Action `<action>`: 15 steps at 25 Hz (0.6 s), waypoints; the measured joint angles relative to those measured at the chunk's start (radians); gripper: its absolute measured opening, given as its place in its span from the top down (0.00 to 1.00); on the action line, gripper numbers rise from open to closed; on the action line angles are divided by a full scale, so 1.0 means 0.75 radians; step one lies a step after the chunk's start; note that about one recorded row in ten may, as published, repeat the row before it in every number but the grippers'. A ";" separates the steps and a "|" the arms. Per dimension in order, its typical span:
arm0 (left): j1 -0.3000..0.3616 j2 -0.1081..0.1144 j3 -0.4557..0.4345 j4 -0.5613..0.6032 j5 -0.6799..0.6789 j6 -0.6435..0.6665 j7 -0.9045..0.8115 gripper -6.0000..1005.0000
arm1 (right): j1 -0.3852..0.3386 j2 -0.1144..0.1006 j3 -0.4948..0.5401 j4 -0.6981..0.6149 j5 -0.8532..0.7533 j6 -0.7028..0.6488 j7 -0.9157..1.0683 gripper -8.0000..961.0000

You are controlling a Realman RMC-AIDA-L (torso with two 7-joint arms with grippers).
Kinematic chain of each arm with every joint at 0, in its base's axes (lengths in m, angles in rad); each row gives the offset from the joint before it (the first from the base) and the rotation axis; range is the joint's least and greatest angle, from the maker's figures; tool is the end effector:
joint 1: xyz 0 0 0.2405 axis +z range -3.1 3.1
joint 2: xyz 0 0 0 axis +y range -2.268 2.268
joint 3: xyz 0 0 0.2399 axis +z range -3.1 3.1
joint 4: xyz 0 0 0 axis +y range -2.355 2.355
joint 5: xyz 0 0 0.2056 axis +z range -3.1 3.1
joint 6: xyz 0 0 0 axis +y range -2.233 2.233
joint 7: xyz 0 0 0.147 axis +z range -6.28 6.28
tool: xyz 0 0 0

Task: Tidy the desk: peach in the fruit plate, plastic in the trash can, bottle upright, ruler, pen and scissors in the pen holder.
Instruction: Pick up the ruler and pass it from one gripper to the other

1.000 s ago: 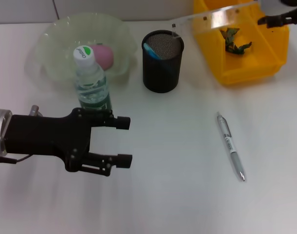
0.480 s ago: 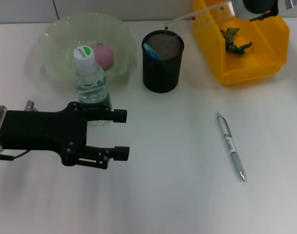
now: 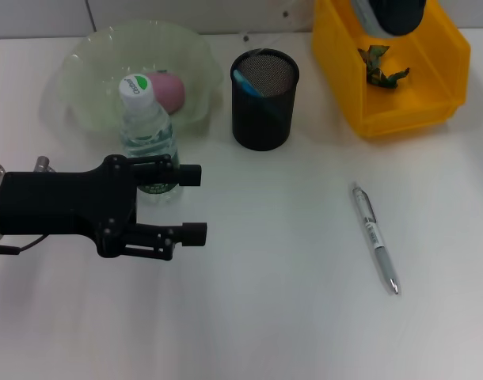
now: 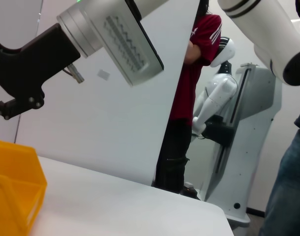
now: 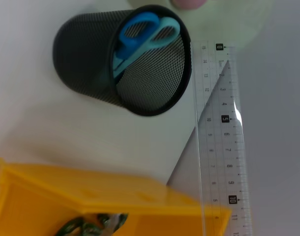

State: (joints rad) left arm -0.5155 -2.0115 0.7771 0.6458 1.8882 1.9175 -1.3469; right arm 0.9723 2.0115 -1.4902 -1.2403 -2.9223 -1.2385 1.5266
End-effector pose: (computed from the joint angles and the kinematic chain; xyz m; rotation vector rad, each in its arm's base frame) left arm -0.2219 0.2811 0.0289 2.9241 0.4125 0.9569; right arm 0.0628 0.4429 0.0353 -2.2180 -1.0438 -1.0319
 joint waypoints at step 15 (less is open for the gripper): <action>0.021 -0.002 -0.028 -0.002 -0.057 0.015 -0.002 0.27 | -0.091 0.050 0.133 -0.100 0.006 0.110 -0.186 0.60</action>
State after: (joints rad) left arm -0.5000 -2.0133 0.7561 0.6443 1.8453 1.9285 -1.3483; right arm 0.9038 2.0487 -1.3905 -1.3152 -2.9180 -1.1557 1.3869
